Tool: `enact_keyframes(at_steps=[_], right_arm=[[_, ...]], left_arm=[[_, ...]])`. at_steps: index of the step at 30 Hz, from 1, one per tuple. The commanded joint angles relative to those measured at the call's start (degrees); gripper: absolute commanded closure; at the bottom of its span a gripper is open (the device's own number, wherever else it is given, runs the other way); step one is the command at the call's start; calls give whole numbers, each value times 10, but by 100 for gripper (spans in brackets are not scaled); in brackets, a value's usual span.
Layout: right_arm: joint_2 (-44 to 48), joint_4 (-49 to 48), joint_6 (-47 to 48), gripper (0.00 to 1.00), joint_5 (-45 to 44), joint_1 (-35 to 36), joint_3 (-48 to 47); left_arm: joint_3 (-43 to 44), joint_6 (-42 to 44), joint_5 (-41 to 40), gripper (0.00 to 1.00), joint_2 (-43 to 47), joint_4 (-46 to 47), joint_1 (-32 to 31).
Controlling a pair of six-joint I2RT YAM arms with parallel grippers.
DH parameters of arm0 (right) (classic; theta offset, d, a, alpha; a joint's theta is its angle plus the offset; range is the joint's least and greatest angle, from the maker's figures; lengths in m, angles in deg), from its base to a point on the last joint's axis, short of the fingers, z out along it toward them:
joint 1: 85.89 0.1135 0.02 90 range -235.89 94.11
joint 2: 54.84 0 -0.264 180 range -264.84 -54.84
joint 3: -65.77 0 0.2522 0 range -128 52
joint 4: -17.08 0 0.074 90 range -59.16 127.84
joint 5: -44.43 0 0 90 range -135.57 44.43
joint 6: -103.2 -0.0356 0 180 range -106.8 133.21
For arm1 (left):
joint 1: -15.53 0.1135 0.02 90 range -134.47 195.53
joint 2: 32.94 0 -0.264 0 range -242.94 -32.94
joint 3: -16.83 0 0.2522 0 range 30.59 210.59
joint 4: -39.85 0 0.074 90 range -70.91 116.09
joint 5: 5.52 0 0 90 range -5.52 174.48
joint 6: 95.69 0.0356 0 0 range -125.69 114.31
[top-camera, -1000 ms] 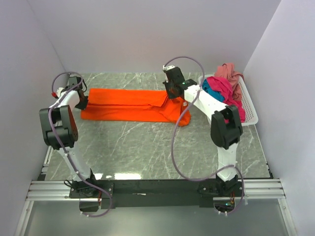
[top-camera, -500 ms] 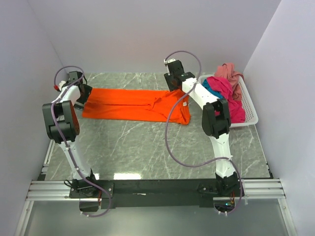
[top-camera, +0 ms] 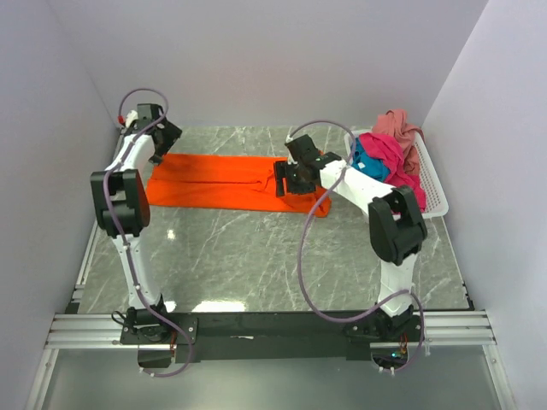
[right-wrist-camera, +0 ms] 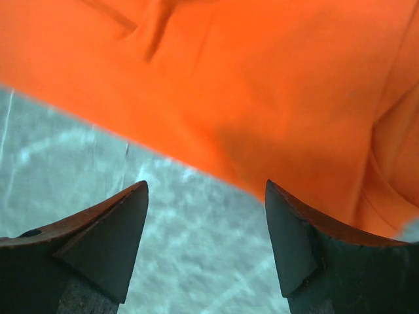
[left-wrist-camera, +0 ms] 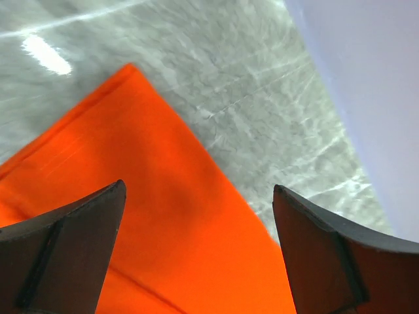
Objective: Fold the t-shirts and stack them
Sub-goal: Fold the tshirt
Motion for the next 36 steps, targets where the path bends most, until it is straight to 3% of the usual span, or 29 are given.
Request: enact_keyframes(at_steps=[1, 8, 13, 19, 23, 27, 29, 33, 36], right_arm=[[-57, 19, -84, 22, 5, -24, -44], [-135, 54, -102, 21, 23, -45, -100], [-178, 65, -114, 21, 58, -62, -141], [-291, 156, -55, 21, 68, -81, -321], [-377, 197, -27, 20, 112, -96, -481], [-398, 112, -31, 19, 204, -122, -499], [-408, 100, -28, 18, 188, -126, -543], [-387, -23, -17, 14, 215, -125, -506], [-397, -64, -24, 14, 250, -125, -531]], left_arm=[[43, 32, 18, 1, -55, -24, -3], [-55, 29, -7, 0, -22, -11, -5], [-171, 16, 22, 0, 20, -24, -10], [-366, -31, 48, 1, 146, -32, -47], [-503, -111, 76, 1, 248, -43, -141], [-646, -167, 134, 1, 358, -28, -243], [-678, -175, 181, 1, 372, -28, -293], [-675, -169, 180, 0, 424, -61, -376], [-635, -144, 164, 1, 460, -77, -427]])
